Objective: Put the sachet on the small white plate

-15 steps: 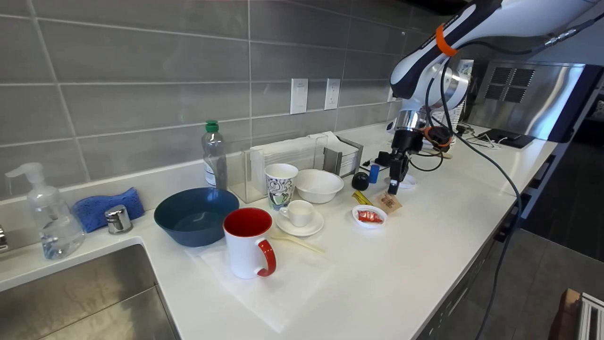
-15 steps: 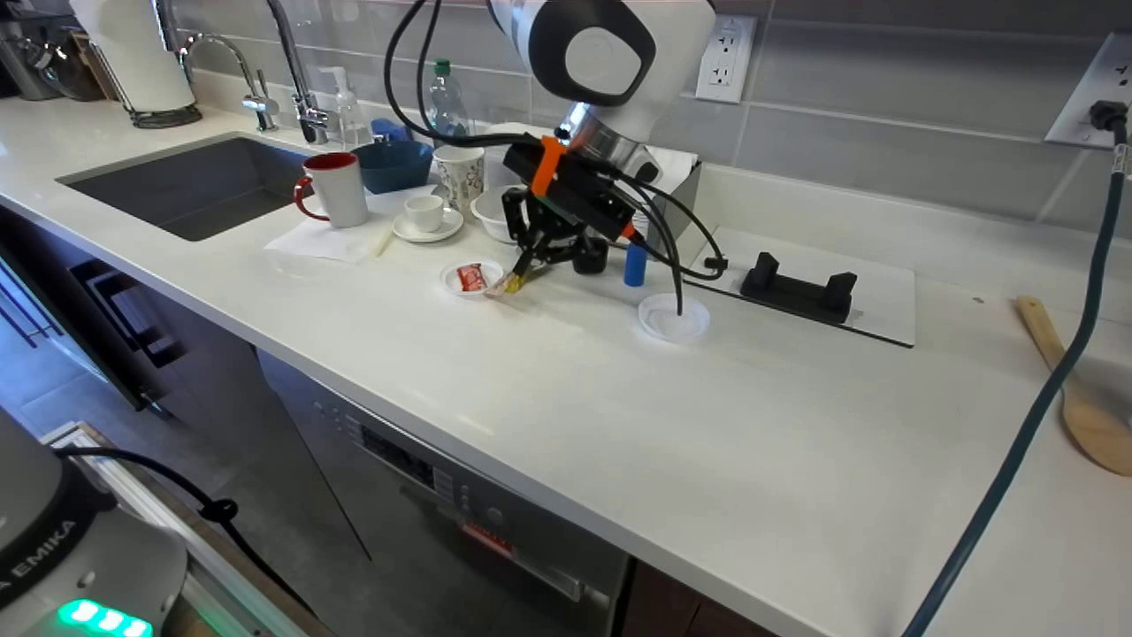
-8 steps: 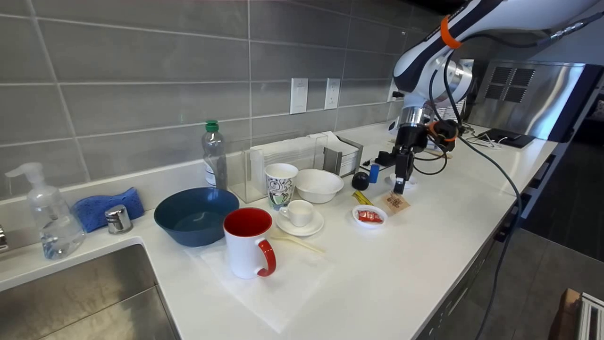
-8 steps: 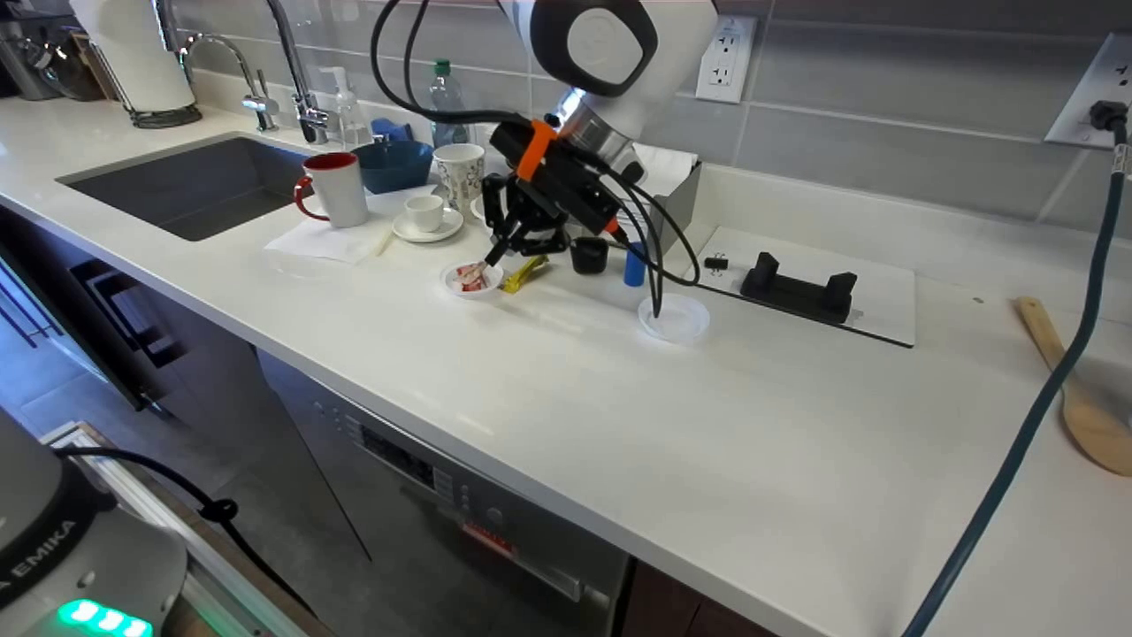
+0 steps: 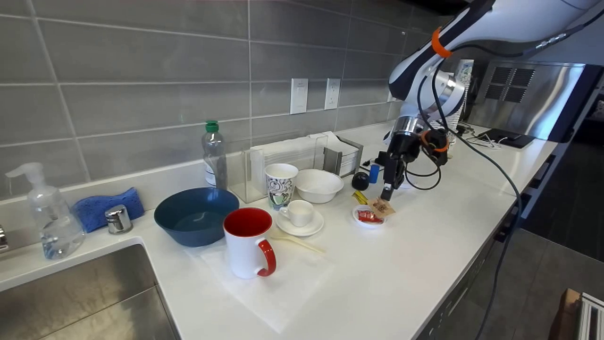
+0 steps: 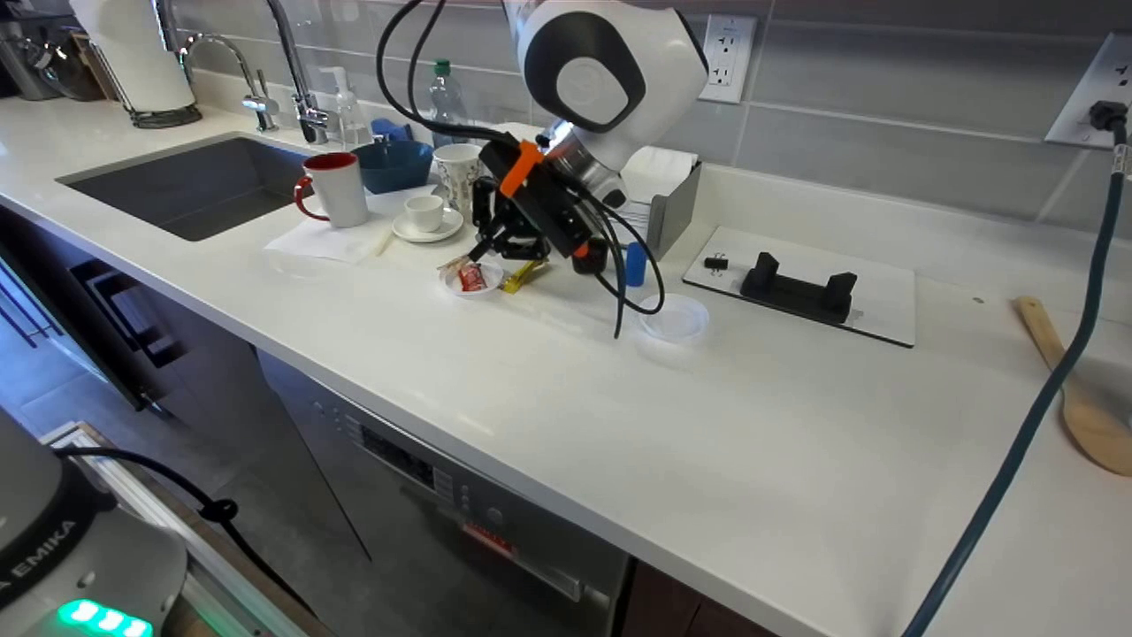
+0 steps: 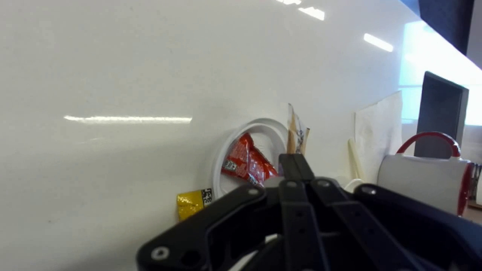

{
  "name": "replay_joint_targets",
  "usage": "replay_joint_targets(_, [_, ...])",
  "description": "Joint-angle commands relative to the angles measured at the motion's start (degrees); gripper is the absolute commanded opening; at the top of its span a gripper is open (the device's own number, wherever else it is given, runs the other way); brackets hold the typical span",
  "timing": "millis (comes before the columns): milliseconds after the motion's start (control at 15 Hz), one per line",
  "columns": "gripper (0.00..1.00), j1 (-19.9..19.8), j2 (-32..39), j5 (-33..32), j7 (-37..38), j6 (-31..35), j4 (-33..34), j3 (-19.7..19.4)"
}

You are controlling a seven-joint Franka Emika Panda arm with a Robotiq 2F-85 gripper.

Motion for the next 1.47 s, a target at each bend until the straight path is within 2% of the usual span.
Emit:
replay_joint_targets(0, [0.0,-0.5,1.85,5.18,-1.69,1.34,0.52,0.76])
replay_joint_targets(200, [0.0,-0.19,2.63,7.25,-2.54,2.86,0.42,0.65])
replay_joint_targets(600, [0.0,-0.06,3.64,7.44,-2.27,6.24,1.03,0.39])
replay_joint_targets(1400, [0.0,0.45,4.36,4.29,0.76,5.65,0.96,-0.1])
